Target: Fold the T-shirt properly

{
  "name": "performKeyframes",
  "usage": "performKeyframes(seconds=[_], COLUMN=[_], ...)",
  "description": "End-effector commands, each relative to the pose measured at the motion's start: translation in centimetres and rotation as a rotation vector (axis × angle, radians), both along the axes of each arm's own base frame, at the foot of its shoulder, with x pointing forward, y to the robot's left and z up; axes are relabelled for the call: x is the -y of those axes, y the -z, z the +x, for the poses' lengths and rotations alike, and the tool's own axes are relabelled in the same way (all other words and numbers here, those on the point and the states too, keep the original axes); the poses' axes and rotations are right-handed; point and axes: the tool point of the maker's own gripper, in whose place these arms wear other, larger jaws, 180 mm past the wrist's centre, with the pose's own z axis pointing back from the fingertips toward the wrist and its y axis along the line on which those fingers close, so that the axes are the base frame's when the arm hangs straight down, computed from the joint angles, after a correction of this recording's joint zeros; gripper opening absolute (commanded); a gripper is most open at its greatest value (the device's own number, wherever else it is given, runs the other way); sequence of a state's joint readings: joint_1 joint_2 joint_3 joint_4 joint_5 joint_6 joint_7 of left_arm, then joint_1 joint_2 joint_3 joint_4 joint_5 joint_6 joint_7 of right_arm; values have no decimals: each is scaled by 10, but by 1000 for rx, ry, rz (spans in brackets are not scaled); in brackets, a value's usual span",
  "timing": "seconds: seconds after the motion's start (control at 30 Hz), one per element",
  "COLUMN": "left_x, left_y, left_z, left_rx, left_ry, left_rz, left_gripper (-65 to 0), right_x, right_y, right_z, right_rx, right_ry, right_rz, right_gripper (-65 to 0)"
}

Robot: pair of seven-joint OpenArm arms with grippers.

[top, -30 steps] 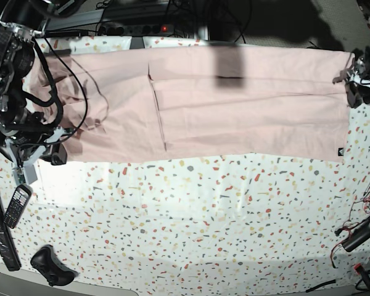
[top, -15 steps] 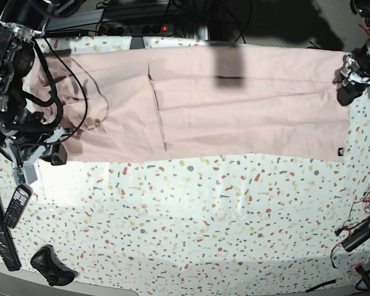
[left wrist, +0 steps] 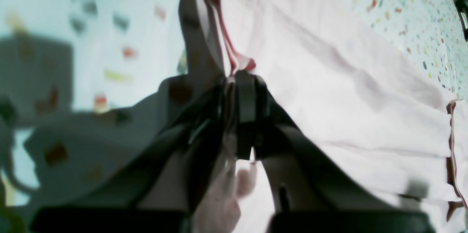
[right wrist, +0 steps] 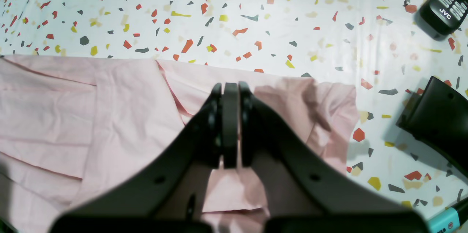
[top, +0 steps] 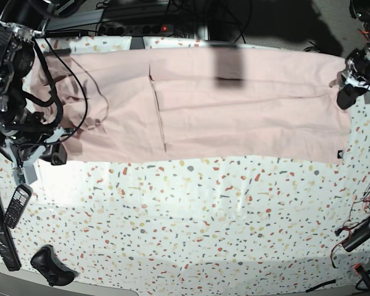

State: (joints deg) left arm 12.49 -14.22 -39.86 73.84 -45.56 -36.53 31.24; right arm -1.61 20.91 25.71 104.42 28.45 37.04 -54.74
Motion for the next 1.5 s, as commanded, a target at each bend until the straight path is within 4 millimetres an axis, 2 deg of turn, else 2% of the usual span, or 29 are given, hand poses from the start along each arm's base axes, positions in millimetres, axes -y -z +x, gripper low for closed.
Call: performKeyframes(seconds=[0.0,0.2,0.33,0.47,0.67,0.83,0.97,1.2,1.33,1.47], left_x=[-14,-34,-19,25,112,187,232,287,301,316], left_y=[-17,-31,-51,-77,-109,-117,-116,-119,-122,-121], left_z=[8,18,23,21,9,3,0,-4,8,9], left_rx=[53,39,21,58,155,192,189,230,239,228], left_ry=[-5,28,116,215,387,600,694,822,752,778], left_rz=[48,157,209,178,77,16,-58,-69,-84,-68], left_gripper=[-650,-650,-650,-650,-650,-650,-650,-650,-650,-650], right_x=[1,1,1,1,1,1,1,1,1,1], right_y=[-15,-14,-14,-14,-14,-14,-14,-14,-14,-14], right_z=[6,6,5,5,5,5,5,5,5,5], right_rx=[50,46,44,44,44,44,44,44,43,44], right_ry=[-8,-8,-8,-8,-8,-8,-8,-8,-8,-8], right_rz=[-7,-7,-8,-8,-8,-8,-8,-8,-8,-8], right_gripper=[-650,-650,-650,-650,-650,-650,-650,-650,-650,-650])
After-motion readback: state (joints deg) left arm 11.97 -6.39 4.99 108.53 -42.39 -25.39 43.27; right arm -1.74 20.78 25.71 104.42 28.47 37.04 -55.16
